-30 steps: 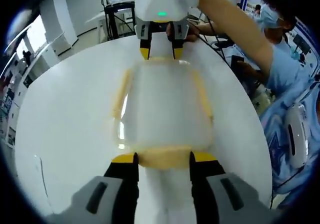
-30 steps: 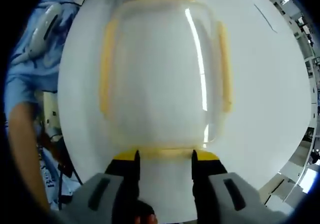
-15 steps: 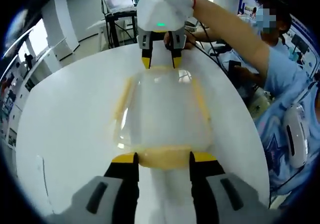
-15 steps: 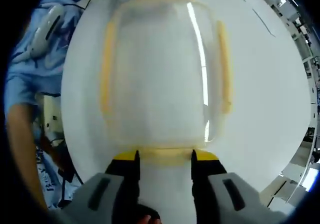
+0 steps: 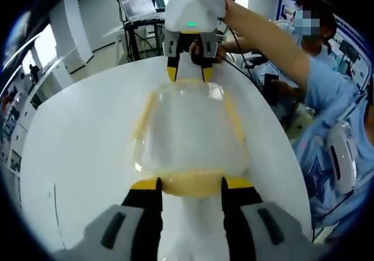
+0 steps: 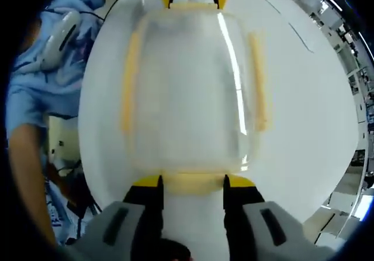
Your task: Snap each plastic latch of the storage box into its locked position after aligning the lid with the box until every specified latch is closed and the lid sits flush.
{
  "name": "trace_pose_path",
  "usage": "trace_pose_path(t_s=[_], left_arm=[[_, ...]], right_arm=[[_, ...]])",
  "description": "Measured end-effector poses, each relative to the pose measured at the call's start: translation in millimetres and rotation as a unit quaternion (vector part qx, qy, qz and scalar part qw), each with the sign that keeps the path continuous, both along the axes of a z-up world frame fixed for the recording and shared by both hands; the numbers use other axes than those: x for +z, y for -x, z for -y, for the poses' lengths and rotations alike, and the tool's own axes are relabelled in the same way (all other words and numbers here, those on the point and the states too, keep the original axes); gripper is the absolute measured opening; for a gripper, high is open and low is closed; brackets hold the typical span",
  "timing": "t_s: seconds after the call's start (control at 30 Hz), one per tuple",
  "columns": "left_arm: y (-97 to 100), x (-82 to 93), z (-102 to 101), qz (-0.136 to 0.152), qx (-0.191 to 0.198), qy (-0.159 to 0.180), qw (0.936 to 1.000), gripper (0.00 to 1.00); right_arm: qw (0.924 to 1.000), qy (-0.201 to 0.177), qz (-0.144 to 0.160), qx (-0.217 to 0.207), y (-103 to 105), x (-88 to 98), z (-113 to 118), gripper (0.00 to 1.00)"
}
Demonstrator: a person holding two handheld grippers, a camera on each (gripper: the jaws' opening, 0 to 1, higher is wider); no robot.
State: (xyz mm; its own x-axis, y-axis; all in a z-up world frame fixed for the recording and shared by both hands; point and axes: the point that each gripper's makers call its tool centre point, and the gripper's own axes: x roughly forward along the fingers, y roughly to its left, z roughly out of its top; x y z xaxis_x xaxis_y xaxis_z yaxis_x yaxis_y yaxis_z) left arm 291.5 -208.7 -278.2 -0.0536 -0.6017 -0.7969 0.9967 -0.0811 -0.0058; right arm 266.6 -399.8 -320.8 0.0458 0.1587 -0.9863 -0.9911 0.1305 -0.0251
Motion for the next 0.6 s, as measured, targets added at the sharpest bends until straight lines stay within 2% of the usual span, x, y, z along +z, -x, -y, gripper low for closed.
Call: trace_pose_path(t_s=[0.23,0.43,0.6], left_arm=[[4.2,14.4,-9,0.001,0.001,0.01,1.0,0.38],[12.4,19.1,-20,0.002,0.002,0.007,1.0,0.39],[15.6,24.8,-31,0.008,0.008,0.005,0.9999,0.39]], right_arm=[[0.9999,-0.008,0.009,0.004,2,16.2,-9,0.39],[0.9997,-0.016,0.017,0.006,12,27.8,-21,0.39],[0.9992,-0.025,0.03,0.009,13,40.1,-32,0.39]])
